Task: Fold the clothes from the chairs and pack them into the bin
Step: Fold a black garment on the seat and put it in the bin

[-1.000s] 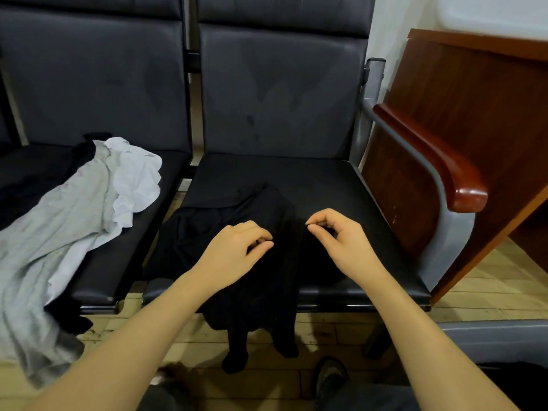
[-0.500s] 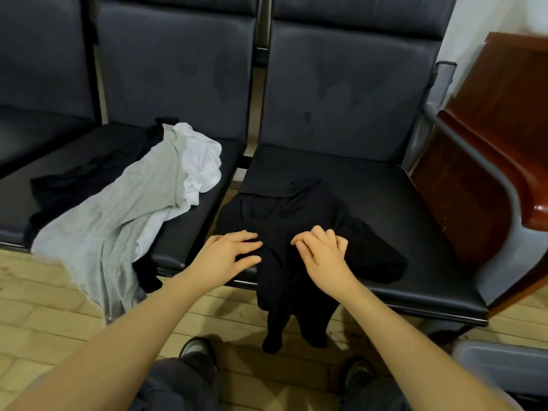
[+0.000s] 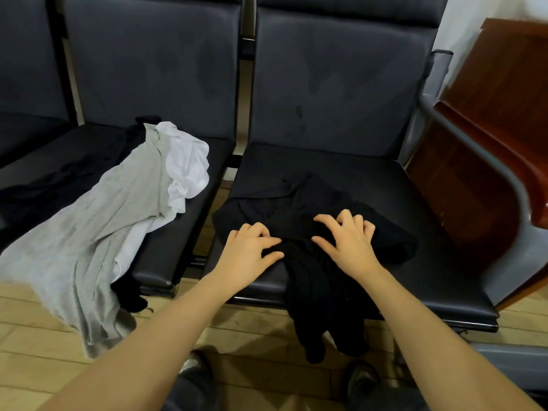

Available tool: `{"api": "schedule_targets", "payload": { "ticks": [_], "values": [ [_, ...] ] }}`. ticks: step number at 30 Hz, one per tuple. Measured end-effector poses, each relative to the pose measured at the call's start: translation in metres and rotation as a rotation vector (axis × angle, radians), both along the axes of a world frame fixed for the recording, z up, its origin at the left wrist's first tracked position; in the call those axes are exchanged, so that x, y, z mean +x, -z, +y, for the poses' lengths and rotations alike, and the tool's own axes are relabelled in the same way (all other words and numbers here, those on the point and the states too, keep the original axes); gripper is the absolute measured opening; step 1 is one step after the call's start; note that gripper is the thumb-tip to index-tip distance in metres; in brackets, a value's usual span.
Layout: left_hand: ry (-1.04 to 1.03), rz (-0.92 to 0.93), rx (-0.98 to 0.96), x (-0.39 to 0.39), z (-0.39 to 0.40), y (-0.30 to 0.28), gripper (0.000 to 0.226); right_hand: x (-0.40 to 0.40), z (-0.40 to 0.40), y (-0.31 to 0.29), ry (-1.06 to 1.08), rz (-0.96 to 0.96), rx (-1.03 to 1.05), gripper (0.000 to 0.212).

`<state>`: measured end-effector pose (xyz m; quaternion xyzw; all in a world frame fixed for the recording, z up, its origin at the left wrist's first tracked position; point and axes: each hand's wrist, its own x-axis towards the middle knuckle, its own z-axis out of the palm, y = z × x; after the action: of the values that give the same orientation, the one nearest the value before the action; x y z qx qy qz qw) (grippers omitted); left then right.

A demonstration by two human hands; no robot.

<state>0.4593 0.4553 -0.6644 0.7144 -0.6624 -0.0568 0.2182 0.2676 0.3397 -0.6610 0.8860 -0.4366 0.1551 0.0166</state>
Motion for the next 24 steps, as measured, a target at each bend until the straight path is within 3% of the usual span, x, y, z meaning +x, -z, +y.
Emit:
{"api": "schedule_targets", "payload": {
  "ticks": [6,13,19,24],
  "values": [
    [0.05,0.059,-0.074,0.005,-0.007,-0.005,0.029,-0.004,-0.008,-0.003,-0.094,-0.164,0.031,0.029],
    [-0.032,-0.022,0.027,0.019,0.008,-0.014,0.029,0.031,0.026,-0.007,-0.347,-0.129,0.009,0.032],
    [-0.056,-0.056,0.032,0.031,0.019,-0.014,0.032,0.04,0.033,-0.001,-0.262,-0.098,0.001,0.014],
    [-0.002,0.083,0.024,0.039,0.023,-0.014,0.03,0.04,0.03,0.0,-0.182,-0.081,-0.022,0.024]
  ]
}}
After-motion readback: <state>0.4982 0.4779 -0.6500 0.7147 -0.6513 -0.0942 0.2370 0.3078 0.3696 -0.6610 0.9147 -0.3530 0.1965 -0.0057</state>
